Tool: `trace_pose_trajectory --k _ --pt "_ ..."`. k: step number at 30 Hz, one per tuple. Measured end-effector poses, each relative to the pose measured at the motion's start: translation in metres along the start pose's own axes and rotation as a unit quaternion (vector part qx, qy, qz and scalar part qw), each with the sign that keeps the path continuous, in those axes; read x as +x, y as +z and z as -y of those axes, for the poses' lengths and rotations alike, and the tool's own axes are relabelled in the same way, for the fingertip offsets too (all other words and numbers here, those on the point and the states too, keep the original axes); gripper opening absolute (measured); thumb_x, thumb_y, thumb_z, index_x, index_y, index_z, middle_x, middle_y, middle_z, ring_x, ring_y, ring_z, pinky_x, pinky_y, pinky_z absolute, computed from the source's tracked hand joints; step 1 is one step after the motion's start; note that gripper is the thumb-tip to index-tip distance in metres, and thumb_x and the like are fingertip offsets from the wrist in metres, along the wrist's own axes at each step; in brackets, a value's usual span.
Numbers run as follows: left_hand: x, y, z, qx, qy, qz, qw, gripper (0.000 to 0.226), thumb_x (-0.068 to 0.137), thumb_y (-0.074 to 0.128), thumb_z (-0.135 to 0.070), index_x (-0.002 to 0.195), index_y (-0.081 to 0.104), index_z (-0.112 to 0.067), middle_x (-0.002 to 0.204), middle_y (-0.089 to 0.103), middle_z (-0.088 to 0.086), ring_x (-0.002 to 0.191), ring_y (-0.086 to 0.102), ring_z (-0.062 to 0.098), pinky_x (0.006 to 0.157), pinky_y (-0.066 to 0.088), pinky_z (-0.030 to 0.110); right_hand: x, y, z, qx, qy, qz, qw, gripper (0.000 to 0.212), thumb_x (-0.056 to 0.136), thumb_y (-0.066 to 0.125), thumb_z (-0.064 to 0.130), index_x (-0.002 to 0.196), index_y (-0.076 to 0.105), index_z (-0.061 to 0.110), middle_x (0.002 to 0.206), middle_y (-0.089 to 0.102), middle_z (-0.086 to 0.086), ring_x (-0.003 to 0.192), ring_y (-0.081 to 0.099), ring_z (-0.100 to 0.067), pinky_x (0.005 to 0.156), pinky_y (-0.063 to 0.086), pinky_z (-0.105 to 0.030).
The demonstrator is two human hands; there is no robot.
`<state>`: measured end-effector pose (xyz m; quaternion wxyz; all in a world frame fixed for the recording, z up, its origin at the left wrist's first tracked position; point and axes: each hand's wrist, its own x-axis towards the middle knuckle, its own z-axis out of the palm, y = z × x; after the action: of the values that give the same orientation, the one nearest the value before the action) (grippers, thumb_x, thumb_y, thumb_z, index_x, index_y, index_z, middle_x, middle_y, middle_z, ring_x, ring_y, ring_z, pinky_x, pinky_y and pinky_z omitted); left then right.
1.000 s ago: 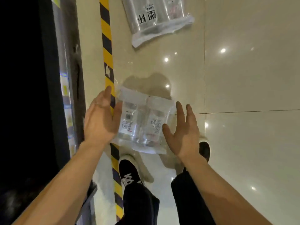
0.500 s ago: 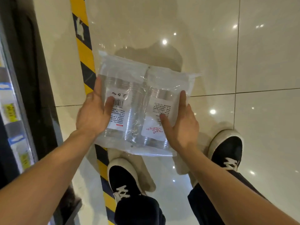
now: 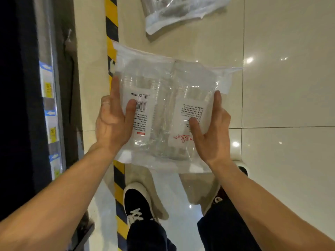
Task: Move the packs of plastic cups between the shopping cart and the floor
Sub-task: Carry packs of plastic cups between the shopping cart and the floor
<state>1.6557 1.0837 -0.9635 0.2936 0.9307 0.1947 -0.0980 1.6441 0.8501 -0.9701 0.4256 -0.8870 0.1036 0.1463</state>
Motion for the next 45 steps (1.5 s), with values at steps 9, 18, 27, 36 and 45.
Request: trace_pose_trajectory --k 9,18,27,36,45 --pt "0.018 -0.171 -0.185 -0.03 0.082 -0.094 0.992 0.067 0.1 0.036 -0.056 0.153 -0.004 -0.045 0.136 0.043 0.014 0.097 0.055 0.024 0.079 0.051 0.041 0.05 -0.188 0.193 -0.015 -0.105 -0.104 0.989 0.073 0.096 0.057 0.037 0.156 0.015 0.027 0.144 0.04 -0.014 0.104 0.032 0.008 0.084 0.018 0.01" --pt "-0.016 -0.403 -0.385 -0.047 0.178 -0.212 0.96 0.065 0.099 0.036 -0.054 0.155 0.005 -0.04 0.136 0.046 0.018 0.115 0.048 0.033 0.083 0.043 0.042 0.011 -0.413 0.423 -0.031 -0.221 -0.174 0.959 0.071 0.097 0.051 0.047 0.155 0.012 0.036 0.151 0.034 -0.002 0.101 0.021 0.021 0.079 0.019 0.01" --pt "-0.118 -0.644 -0.565 -0.093 0.256 -0.346 0.898 0.065 0.1 0.038 -0.051 0.154 0.001 -0.044 0.14 0.04 0.023 0.117 0.048 0.037 0.089 0.041 0.047 -0.104 -0.618 0.633 -0.015 -0.358 -0.305 0.883 0.071 0.096 0.056 0.042 0.155 0.021 0.024 0.132 0.032 0.018 0.118 0.024 0.011 0.091 0.008 0.009" --pt "-0.222 -0.794 -0.661 -0.079 0.322 -0.389 0.859 0.064 0.096 0.029 -0.059 0.153 0.005 -0.043 0.136 0.042 0.023 0.11 0.051 0.042 0.082 0.044 0.049 -0.229 -0.735 0.736 -0.001 -0.401 -0.373 0.837 0.07 0.095 0.054 0.049 0.153 0.017 0.039 0.137 0.044 -0.001 0.107 0.027 0.006 0.089 0.026 -0.021" --pt "-0.273 -0.824 -0.727 -0.08 0.375 -0.391 0.837 0.064 0.096 0.023 -0.059 0.153 -0.001 -0.044 0.136 0.046 0.021 0.106 0.053 0.038 0.072 0.038 0.04 -0.279 -0.813 0.75 0.0 -0.418 -0.399 0.816 0.069 0.097 0.052 0.043 0.153 0.011 0.044 0.145 0.036 -0.002 0.105 0.028 0.005 0.086 0.031 -0.024"
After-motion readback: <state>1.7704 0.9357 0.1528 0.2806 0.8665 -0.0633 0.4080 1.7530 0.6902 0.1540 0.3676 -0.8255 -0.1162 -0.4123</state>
